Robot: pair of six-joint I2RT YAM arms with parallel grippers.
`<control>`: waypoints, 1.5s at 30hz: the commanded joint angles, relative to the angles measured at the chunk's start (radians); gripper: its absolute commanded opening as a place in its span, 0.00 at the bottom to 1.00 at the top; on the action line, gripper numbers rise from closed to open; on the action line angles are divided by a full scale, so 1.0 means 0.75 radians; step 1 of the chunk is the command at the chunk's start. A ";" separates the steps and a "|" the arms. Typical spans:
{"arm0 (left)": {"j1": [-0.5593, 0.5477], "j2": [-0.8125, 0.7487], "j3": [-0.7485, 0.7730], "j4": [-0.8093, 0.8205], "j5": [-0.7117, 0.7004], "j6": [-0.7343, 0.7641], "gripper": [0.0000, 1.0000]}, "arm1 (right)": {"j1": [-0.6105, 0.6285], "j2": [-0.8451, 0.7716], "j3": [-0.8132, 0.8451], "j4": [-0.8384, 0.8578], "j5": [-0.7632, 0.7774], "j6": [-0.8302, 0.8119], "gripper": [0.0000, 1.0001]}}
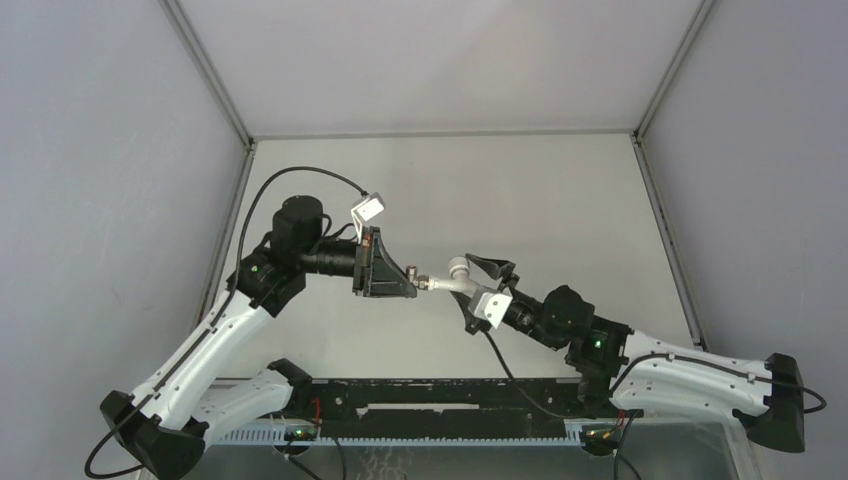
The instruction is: Install the water faucets
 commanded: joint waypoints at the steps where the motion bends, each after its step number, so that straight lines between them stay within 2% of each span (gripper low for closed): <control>1: 0.007 -0.020 0.087 0.046 0.074 -0.027 0.00 | 0.024 0.067 0.044 0.204 0.135 -0.203 0.74; 7: 0.008 -0.017 0.065 0.048 0.085 -0.019 0.00 | 0.025 0.123 0.045 0.295 0.160 -0.222 0.69; 13: 0.010 0.010 0.063 0.050 0.090 -0.013 0.00 | 0.034 0.116 0.045 0.294 0.118 -0.236 0.66; 20: 0.009 0.025 0.065 0.058 0.094 -0.013 0.00 | 0.037 0.111 0.046 0.265 0.087 -0.213 0.34; 21: 0.010 0.026 0.064 0.058 0.089 -0.008 0.00 | 0.037 0.112 0.046 0.264 0.086 -0.210 0.28; 23: 0.010 0.025 0.057 0.055 0.071 0.007 0.00 | 0.039 0.117 0.046 0.266 0.084 -0.204 0.05; 24: 0.011 0.025 0.053 0.055 0.057 0.010 0.00 | 0.043 0.118 0.046 0.262 0.076 -0.206 0.00; 26: 0.009 0.025 0.045 0.074 0.028 0.000 0.02 | 0.048 0.120 0.046 0.253 0.064 -0.207 0.00; 28: 0.009 0.028 0.037 0.108 0.012 -0.024 0.27 | 0.050 0.120 0.045 0.251 0.059 -0.194 0.00; 29: 0.010 0.030 0.037 0.117 0.009 -0.028 0.36 | 0.050 0.120 0.045 0.253 0.058 -0.182 0.00; 30: 0.009 0.030 0.036 0.126 0.006 -0.032 0.42 | 0.050 0.120 0.045 0.257 0.057 -0.173 0.00; 34: 0.009 0.038 0.033 0.153 -0.013 -0.054 0.47 | 0.048 0.127 0.044 0.278 0.065 -0.156 0.00; 38: 0.010 0.059 0.030 0.162 0.006 -0.067 0.42 | 0.042 0.135 0.045 0.308 0.076 -0.118 0.00; 45: 0.032 0.009 0.034 0.114 -0.153 -0.022 0.63 | 0.029 0.148 0.046 0.322 0.086 -0.050 0.00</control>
